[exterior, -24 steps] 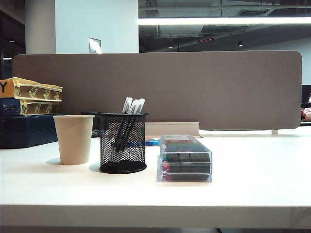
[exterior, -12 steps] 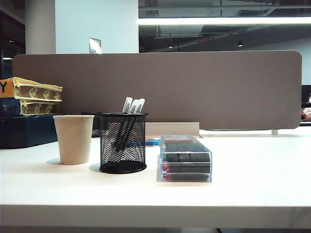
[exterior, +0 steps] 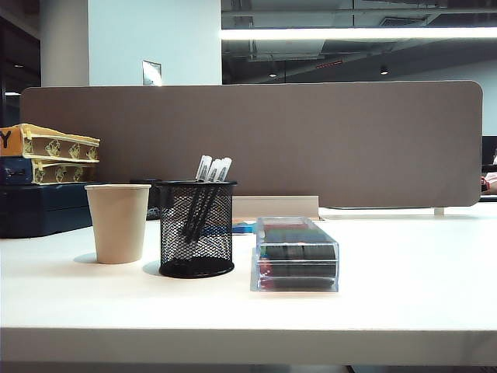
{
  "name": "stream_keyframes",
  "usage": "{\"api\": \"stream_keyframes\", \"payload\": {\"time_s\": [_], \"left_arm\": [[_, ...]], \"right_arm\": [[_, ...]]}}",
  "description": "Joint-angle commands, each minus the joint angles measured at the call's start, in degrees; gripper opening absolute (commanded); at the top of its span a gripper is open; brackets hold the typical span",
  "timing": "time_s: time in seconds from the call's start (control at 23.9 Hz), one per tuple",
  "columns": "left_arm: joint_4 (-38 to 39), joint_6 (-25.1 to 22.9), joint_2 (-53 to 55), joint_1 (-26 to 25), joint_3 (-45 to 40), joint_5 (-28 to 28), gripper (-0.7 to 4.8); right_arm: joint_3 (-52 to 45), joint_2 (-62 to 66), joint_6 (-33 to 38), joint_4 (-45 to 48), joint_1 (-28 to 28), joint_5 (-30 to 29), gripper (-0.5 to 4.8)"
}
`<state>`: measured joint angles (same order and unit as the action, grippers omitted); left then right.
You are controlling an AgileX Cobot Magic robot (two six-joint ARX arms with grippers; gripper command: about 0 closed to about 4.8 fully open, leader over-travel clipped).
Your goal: Pick up one pen and put it in the pen container.
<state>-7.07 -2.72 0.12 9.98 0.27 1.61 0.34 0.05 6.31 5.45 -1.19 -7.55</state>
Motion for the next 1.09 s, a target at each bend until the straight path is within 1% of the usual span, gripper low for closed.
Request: {"api": "stream_keyframes", "payload": {"time_s": [0.04,0.42,0.67,1.09], "left_arm": [[-0.72,0.15,0.02,0.09,0.31,-0.35,-0.06],[-0.55,0.17,0.02,0.09,0.26,-0.33,-0.06],[0.24,0.15,0.02,0.09,0.24,-0.35,-0.06],[0.24,0.15,0.02,0.09,0.24,-0.35,-0.06]], "right_arm": [[-0.13,-0.22,0.09,1.20,0.09,-0.02,-0.05],[-0.13,-0.22,0.09,1.95,0.09,-0.04,-0.05],[-0.13,-0.22,0.07,-0.96,0.04,-0.02,-0.05],[-0.15,-0.22,0.07,-1.36,0.04,-0.02,-0.05]]}}
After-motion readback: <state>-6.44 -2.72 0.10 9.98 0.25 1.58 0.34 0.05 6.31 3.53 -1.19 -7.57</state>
